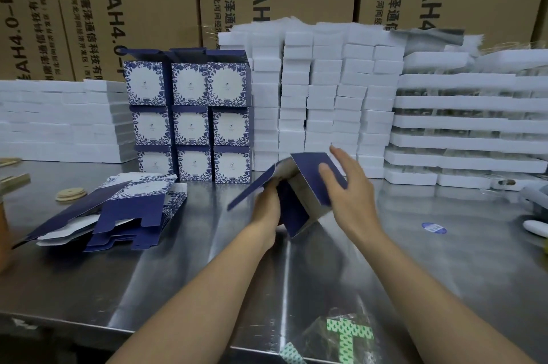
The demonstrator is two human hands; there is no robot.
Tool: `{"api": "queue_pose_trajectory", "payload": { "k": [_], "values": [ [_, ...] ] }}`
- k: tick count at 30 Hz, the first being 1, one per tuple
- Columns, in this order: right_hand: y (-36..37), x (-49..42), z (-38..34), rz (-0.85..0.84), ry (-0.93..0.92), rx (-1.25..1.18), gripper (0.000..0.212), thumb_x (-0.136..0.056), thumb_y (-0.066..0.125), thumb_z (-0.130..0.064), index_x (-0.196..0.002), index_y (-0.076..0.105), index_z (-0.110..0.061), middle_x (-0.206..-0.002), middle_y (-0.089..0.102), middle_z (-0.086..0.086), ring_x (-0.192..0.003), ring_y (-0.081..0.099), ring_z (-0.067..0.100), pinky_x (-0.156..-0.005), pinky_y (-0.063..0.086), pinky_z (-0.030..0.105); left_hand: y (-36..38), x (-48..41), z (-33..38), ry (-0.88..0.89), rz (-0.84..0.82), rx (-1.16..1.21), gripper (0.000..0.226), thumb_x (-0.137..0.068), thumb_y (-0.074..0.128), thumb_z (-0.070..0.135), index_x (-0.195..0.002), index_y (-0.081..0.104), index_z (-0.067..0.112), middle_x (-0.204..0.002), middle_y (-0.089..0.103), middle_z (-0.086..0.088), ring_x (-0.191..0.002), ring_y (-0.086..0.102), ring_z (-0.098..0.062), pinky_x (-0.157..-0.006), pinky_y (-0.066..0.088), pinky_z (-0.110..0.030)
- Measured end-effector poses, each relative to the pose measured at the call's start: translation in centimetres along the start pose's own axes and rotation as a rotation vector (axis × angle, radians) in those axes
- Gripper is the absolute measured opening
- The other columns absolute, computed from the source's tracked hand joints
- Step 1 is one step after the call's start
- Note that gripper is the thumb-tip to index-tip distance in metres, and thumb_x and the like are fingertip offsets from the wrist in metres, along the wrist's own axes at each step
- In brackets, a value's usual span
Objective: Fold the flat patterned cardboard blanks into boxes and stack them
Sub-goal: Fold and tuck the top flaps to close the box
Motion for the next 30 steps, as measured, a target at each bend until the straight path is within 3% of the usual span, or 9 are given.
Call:
{"api": "queue_pose_trajectory", "payload": {
  "k": [5,9,14,17,20,21,25,28,30],
  "values": [
    [0.6,0.5,0.2,-0.097,0.078,0.022,0.073,-0.09,0.058,-0.074,-0.153,0.053,-0.036,-0.154,0.052,-0.018,-0.139,0.049,0.004,-0.12,0.041,0.038,0.0,0.4,0.1,-0.027,-0.05,-0.002,0.039,-0.101,0.049,0.057,-0.112,0.075,0.03,-0.095,0.082,0.01,-0.087,0.076,-0.011,-0.066,0.054,-0.029],
    [0.4,0.9,-0.5,-0.139,0.092,-0.037,0.081,-0.076,0.059,-0.085,-0.145,0.054,-0.043,-0.134,0.057,-0.039,-0.127,0.056,0.003,-0.107,0.049,0.028,-0.2,0.2,0.3,-0.047,-0.056,-0.013,0.04,-0.097,0.053,0.06,-0.118,0.072,0.032,-0.112,0.079,0.004,-0.105,0.073,-0.02,-0.078,0.058,-0.037],
    [0.3,0.6,-0.6,-0.191,0.157,-0.084,0.114,-0.067,0.062,-0.087,-0.164,0.033,-0.033,-0.155,0.048,-0.017,-0.135,0.051,0.005,-0.116,0.044,0.035,0.0,0.2,0.8,-0.022,-0.065,-0.025,0.049,-0.084,0.066,0.074,-0.109,0.074,0.032,-0.094,0.082,0.006,-0.097,0.077,-0.021,-0.071,0.06,-0.036],
    [0.2,0.4,-0.5,-0.206,0.166,-0.106,0.108,-0.069,0.07,-0.082,-0.16,0.039,-0.033,-0.15,0.053,-0.016,-0.131,0.055,0.005,-0.112,0.049,0.035,0.2,0.3,0.9,0.008,-0.079,-0.038,0.072,-0.066,0.063,0.093,-0.106,0.074,0.034,-0.091,0.082,0.01,-0.094,0.079,-0.019,-0.075,0.062,-0.038],
    [0.4,0.4,-0.3,-0.205,0.128,-0.079,0.104,-0.069,0.074,-0.077,-0.158,0.039,-0.034,-0.136,0.049,-0.041,-0.123,0.051,-0.014,-0.098,0.044,0.011,0.0,0.6,1.0,0.022,-0.1,-0.001,0.091,-0.05,0.057,0.107,-0.103,0.077,0.035,-0.089,0.082,0.01,-0.082,0.08,-0.013,-0.076,0.063,-0.038],
    [0.5,0.4,-0.1,-0.194,0.123,-0.06,0.106,-0.068,0.074,-0.077,-0.159,0.038,-0.035,-0.136,0.048,-0.041,-0.121,0.05,-0.015,-0.096,0.042,0.01,0.0,0.7,1.2,0.029,-0.108,0.002,0.093,-0.049,0.056,0.109,-0.102,0.078,0.036,-0.091,0.082,0.009,-0.081,0.08,-0.011,-0.076,0.063,-0.038],
    [0.4,0.0,1.5,-0.082,0.093,0.101,0.091,-0.075,0.082,-0.061,-0.152,0.043,-0.031,-0.142,0.05,-0.017,-0.123,0.053,0.005,-0.101,0.044,0.026,0.7,1.3,1.7,0.101,-0.135,-0.018,0.087,-0.057,0.055,0.103,-0.109,0.076,0.037,-0.098,0.082,0.012,-0.087,0.08,-0.01,-0.074,0.064,-0.034],
    [-0.2,-0.6,2.5,-0.056,0.143,0.178,0.055,-0.086,0.085,-0.042,-0.126,0.05,-0.027,-0.122,0.062,-0.01,-0.104,0.063,0.013,-0.082,0.05,0.028,0.9,1.3,2.4,0.271,-0.077,-0.023,0.075,-0.074,0.06,0.081,-0.124,0.07,0.026,-0.116,0.079,0.001,-0.102,0.075,-0.015,-0.088,0.061,-0.03],
    [-0.6,-1.0,3.5,-0.132,0.241,0.231,0.038,-0.094,0.077,-0.036,-0.114,0.055,-0.012,-0.103,0.068,0.0,-0.09,0.067,0.025,-0.073,0.055,0.036,0.6,1.3,2.9,0.405,-0.062,0.002,0.066,-0.081,0.065,0.068,-0.129,0.069,0.022,-0.126,0.074,-0.002,-0.112,0.07,-0.015,-0.09,0.054,-0.023]
  ]
}}
Point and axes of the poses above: each hand's wrist, its own x-axis away from the middle knuckle, its own y-axis out of the palm, z = x × y, the point moved 3 cm from there along -x, towards the middle knuckle
